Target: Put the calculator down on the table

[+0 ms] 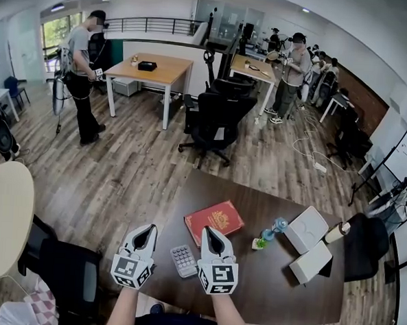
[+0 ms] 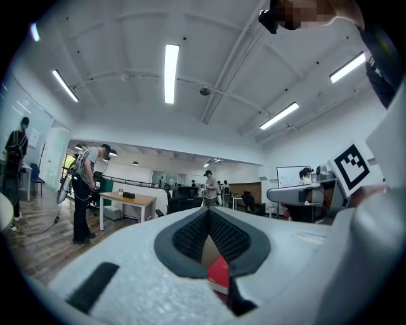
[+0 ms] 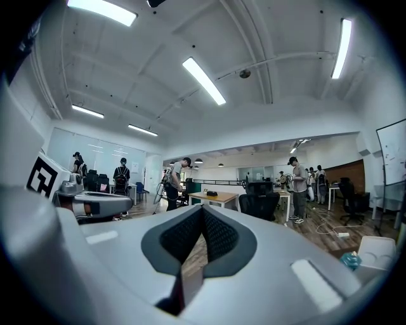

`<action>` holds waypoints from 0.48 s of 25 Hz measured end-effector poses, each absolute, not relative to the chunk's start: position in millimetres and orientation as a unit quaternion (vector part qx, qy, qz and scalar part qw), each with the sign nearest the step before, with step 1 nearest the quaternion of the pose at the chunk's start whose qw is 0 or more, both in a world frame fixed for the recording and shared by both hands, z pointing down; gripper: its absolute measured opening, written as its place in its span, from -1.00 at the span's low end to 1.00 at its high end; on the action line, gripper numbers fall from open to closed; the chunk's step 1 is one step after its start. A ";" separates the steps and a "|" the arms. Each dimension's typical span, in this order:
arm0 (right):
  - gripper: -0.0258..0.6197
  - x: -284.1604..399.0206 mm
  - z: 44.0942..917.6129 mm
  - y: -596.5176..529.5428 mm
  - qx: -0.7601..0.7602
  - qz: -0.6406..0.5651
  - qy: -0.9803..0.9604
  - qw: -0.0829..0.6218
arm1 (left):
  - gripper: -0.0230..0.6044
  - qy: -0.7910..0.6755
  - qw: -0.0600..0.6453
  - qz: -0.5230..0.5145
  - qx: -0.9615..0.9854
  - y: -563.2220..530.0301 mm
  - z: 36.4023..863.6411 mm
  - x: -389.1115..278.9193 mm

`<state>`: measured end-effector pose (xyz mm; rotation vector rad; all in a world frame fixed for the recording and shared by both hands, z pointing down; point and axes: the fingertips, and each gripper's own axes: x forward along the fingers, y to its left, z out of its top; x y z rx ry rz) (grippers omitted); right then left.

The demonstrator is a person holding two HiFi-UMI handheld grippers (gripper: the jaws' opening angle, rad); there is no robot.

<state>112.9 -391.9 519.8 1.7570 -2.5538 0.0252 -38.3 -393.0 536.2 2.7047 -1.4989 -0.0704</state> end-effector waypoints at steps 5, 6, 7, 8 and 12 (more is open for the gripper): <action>-0.90 114.1 524.5 -393.8 0.564 0.019 -0.825 0.022 | -0.94 -0.484 0.024 -0.022 0.875 -395.6 535.7 -37.9; -0.90 113.4 524.2 -393.6 0.563 0.018 -0.826 0.024 | -0.94 -0.483 0.024 -0.022 0.875 -396.0 535.6 -37.8; -0.90 112.6 523.6 -393.3 0.562 0.016 -0.827 0.025 | -0.94 -0.483 0.024 -0.022 0.875 -396.4 535.8 -37.7; -0.90 112.2 522.9 -393.1 0.561 0.015 -0.827 0.025 | -0.94 -0.482 0.025 -0.023 0.875 -397.0 536.3 -37.2; -0.90 112.4 521.2 -393.8 0.560 0.011 -0.828 0.027 | -0.94 -0.476 0.026 -0.019 0.879 -398.9 539.0 -32.6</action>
